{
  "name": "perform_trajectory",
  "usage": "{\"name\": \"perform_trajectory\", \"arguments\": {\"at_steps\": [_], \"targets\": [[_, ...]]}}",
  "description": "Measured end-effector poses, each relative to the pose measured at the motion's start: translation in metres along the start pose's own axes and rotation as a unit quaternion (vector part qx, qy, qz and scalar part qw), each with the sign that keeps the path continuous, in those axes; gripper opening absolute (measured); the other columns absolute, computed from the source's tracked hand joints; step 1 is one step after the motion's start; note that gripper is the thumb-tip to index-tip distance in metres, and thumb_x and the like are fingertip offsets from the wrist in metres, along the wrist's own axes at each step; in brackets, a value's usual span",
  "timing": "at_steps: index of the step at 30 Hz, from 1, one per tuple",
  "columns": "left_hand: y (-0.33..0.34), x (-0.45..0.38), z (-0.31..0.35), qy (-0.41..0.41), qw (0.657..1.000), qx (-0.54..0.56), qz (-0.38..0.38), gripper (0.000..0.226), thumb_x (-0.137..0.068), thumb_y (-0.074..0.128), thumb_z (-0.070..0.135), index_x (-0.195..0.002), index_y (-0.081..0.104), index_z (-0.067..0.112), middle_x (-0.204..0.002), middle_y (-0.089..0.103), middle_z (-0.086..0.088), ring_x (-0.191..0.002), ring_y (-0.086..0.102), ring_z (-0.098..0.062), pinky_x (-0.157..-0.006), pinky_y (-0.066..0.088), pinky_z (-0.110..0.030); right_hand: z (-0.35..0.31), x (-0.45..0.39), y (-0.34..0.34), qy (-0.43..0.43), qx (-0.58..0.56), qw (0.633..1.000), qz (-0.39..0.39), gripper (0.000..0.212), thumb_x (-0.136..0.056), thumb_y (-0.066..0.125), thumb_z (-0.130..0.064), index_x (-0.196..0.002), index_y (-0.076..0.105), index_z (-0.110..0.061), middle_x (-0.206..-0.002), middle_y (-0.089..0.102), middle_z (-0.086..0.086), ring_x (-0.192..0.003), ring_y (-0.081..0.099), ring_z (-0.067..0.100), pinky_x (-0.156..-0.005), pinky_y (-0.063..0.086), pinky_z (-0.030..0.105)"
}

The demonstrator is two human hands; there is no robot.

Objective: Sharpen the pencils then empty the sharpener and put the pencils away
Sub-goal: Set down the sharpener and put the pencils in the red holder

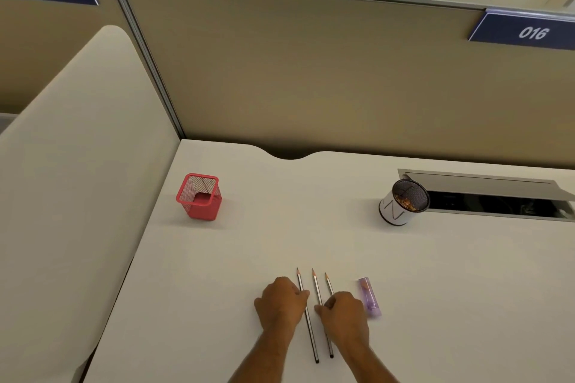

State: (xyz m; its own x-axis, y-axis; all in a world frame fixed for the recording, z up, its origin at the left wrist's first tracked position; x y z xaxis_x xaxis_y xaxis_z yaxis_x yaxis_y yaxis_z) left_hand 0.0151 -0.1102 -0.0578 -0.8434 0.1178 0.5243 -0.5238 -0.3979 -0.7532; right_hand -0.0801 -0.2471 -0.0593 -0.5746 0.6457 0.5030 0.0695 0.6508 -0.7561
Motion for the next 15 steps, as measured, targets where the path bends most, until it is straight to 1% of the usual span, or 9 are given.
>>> {"name": "perform_trajectory", "arguments": {"at_steps": [4, 6, 9, 11, 13, 14, 15], "targets": [[-0.002, 0.0, 0.001, 0.007, 1.0, -0.011, -0.019, 0.025, -0.087, 0.063, 0.045, -0.09, 0.073, 0.021, -0.09, 0.075, 0.008, -0.087, 0.069, -0.014, -0.083, 0.046, -0.029, -0.002, -0.009, 0.003, 0.014, -0.002, 0.999, -0.031, 0.018, -0.076, 0.072, -0.033, -0.079, 0.065, -0.017, -0.079, 0.07, -0.003, -0.074, 0.067, 0.015, -0.067, 0.056, 0.028], [-0.006, 0.002, 0.002, 0.015, 0.999, -0.016, -0.026, 0.021, -0.087, 0.062, 0.04, -0.087, 0.072, 0.02, -0.085, 0.074, 0.007, -0.083, 0.069, -0.014, -0.079, 0.047, -0.027, -0.003, -0.012, 0.005, 0.019, -0.004, 0.999, -0.044, 0.015, -0.072, 0.069, -0.029, -0.078, 0.066, -0.015, -0.076, 0.07, -0.002, -0.072, 0.067, 0.015, -0.063, 0.056, 0.027], [-0.011, 0.005, 0.0, 0.035, 0.998, -0.026, -0.035, 0.019, -0.083, 0.06, 0.036, -0.076, 0.067, 0.02, -0.075, 0.071, 0.004, -0.077, 0.068, -0.017, -0.076, 0.051, -0.029, -0.006, -0.012, 0.007, 0.014, -0.012, 0.999, -0.05, 0.014, -0.069, 0.069, -0.029, -0.072, 0.066, -0.015, -0.068, 0.068, -0.003, -0.067, 0.067, 0.014, -0.059, 0.053, 0.025], [-0.016, 0.004, -0.006, 0.047, 0.999, -0.001, -0.028, 0.017, -0.082, 0.059, 0.035, -0.071, 0.061, 0.021, -0.069, 0.066, 0.005, -0.068, 0.063, -0.015, -0.068, 0.05, -0.026, -0.01, -0.012, 0.004, 0.004, -0.032, 0.999, -0.038, 0.015, -0.069, 0.07, -0.03, -0.066, 0.066, -0.016, -0.061, 0.067, -0.004, -0.062, 0.066, 0.012, -0.057, 0.052, 0.025], [-0.026, 0.001, -0.012, 0.048, 0.997, 0.056, -0.011, 0.015, -0.083, 0.061, 0.033, -0.074, 0.057, 0.022, -0.071, 0.063, 0.007, -0.063, 0.058, -0.01, -0.054, 0.043, -0.019, -0.016, -0.01, -0.004, -0.007, -0.06, 0.998, -0.013, 0.018, -0.069, 0.071, -0.029, -0.058, 0.064, -0.016, -0.053, 0.063, -0.006, -0.055, 0.062, 0.01, -0.052, 0.048, 0.023], [-0.033, -0.001, -0.014, 0.048, 0.995, 0.088, 0.0, 0.014, -0.084, 0.063, 0.032, -0.077, 0.057, 0.021, -0.073, 0.064, 0.007, -0.064, 0.057, -0.009, -0.051, 0.04, -0.017, -0.021, -0.008, -0.01, -0.013, -0.077, 0.997, 0.002, 0.022, -0.068, 0.071, -0.028, -0.053, 0.06, -0.016, -0.049, 0.06, -0.006, -0.051, 0.059, 0.01, -0.05, 0.044, 0.022], [-0.042, -0.003, -0.014, 0.051, 0.991, 0.12, 0.013, 0.013, -0.084, 0.064, 0.03, -0.079, 0.057, 0.02, -0.074, 0.065, 0.007, -0.064, 0.058, -0.009, -0.051, 0.04, -0.016, -0.027, -0.007, -0.017, -0.02, -0.097, 0.995, 0.014, 0.025, -0.068, 0.071, -0.027, -0.05, 0.058, -0.015, -0.045, 0.057, -0.005, -0.047, 0.057, 0.01, -0.048, 0.042, 0.021]]}}
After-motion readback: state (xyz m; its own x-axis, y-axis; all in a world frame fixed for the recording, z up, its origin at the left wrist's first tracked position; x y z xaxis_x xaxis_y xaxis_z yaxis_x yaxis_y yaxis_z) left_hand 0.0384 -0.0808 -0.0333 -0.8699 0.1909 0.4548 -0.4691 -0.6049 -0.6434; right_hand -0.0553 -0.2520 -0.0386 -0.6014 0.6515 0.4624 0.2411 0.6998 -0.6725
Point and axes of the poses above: each hand's wrist, its own x-axis away from the middle knuckle, its own y-axis out of the palm, z = x × y, the point moved 7 cm from there along -x, towards the middle knuckle
